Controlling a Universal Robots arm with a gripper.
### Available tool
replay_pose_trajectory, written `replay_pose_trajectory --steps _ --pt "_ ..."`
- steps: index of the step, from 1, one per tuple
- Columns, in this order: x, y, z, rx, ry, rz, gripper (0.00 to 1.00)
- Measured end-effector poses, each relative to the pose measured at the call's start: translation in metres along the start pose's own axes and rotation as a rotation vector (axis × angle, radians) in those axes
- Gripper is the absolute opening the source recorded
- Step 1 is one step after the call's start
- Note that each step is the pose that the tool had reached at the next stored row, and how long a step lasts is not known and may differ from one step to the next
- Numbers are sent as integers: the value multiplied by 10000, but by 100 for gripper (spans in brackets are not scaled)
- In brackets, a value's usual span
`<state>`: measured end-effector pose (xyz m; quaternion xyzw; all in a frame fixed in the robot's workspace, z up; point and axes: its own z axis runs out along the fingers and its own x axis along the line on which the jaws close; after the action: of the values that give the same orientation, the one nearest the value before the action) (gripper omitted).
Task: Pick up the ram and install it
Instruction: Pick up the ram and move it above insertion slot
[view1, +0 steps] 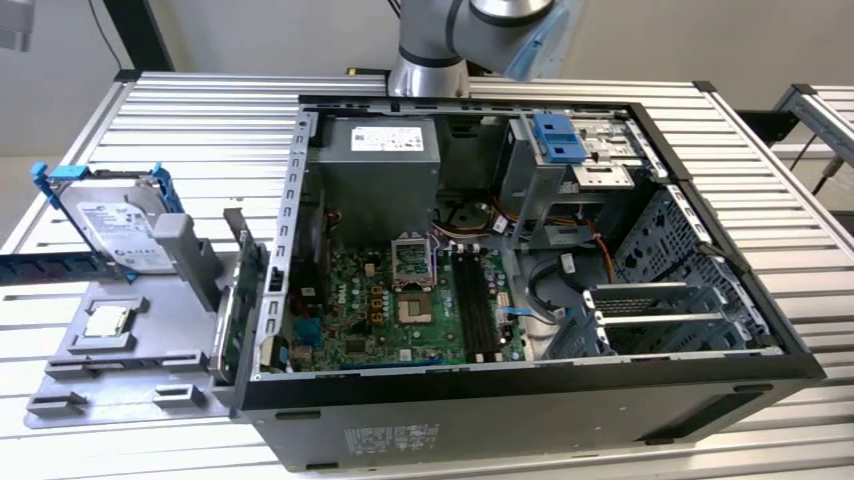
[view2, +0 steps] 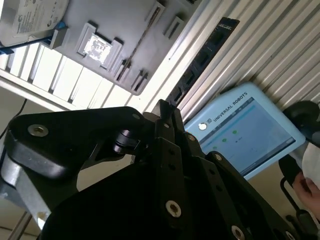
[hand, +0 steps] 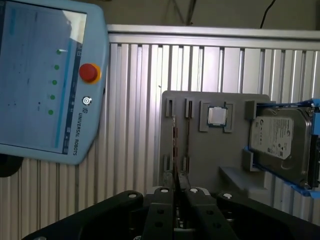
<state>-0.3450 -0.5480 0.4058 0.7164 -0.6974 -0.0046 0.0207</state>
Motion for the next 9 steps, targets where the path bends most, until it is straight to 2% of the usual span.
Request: replay_pose_trajectory --steps 5,9 --pt "5 -188 -6 0 0 0 0" --pt "10 -364 -13 0 0 0 0"
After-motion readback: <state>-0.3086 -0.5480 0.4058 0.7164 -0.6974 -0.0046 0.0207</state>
